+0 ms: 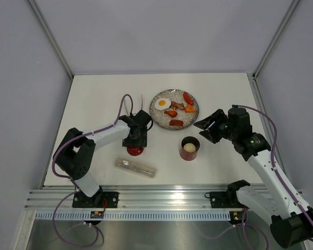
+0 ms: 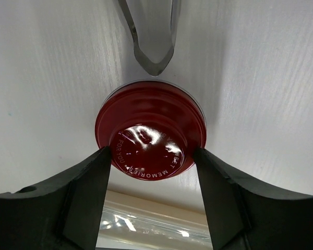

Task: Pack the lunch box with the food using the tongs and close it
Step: Pick up the box lid from the center of the board.

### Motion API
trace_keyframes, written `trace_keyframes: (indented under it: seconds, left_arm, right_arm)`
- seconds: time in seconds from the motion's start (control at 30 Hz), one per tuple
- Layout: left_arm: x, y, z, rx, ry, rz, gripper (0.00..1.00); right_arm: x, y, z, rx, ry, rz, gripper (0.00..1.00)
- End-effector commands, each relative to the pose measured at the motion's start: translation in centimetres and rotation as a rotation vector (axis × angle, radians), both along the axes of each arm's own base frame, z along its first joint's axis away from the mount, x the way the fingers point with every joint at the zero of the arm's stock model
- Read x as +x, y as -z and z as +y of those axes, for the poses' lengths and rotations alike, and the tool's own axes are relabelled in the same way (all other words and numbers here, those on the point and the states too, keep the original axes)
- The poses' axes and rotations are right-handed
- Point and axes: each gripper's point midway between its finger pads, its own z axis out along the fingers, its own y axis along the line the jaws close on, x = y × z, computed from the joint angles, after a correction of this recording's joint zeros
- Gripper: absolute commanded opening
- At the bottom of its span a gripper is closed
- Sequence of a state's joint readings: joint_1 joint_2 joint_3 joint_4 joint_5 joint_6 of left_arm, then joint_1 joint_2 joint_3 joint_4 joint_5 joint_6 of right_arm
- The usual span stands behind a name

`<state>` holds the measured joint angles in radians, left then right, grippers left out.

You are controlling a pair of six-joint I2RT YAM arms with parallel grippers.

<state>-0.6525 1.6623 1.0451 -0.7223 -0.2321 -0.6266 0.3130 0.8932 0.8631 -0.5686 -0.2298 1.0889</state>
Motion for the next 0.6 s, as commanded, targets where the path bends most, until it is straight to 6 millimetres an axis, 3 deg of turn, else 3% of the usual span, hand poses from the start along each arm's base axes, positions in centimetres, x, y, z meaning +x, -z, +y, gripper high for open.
trace_keyframes:
  seconds: [0.0,0.23,0.57]
  left_arm:
    - [0.2,0.5,0.0,-0.006,-0.010,-0.005,0.66]
    - [0.3,0.2,-0.1,-0.015,-0.008,-0.011,0.45]
    - [0.1,-3.5,-0.3,-0.054,0.043,-0.059,0.19]
  right_arm:
    - [0.3,-1.0,0.3,0.025,-0.010,-0.030,0.61]
    - [0.3,-1.1,0.3,0.028,-0.010,-0.032,0.61]
    - [0.3,-0.9,0.4,0.032,-0.009,-0.029,0.61]
